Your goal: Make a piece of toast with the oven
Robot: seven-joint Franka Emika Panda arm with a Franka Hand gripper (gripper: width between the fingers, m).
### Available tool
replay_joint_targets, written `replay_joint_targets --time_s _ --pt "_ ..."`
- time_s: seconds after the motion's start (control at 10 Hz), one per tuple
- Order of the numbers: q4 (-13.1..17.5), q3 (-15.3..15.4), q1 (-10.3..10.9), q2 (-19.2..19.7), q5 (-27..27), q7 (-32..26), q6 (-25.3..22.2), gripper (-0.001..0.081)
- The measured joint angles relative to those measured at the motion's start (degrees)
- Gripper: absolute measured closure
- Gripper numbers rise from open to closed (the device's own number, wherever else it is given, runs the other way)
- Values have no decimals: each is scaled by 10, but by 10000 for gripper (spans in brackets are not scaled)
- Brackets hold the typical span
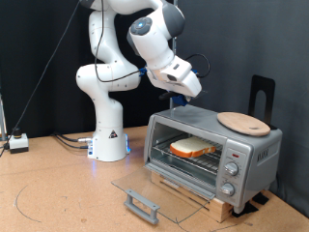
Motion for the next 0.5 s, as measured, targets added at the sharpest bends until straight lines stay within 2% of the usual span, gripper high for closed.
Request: replay_joint_targets --time_s 0.4,0.5 --pt "-22 23 3 -2 3 16 32 395" --pt "-25 23 3 0 19 16 33 395"
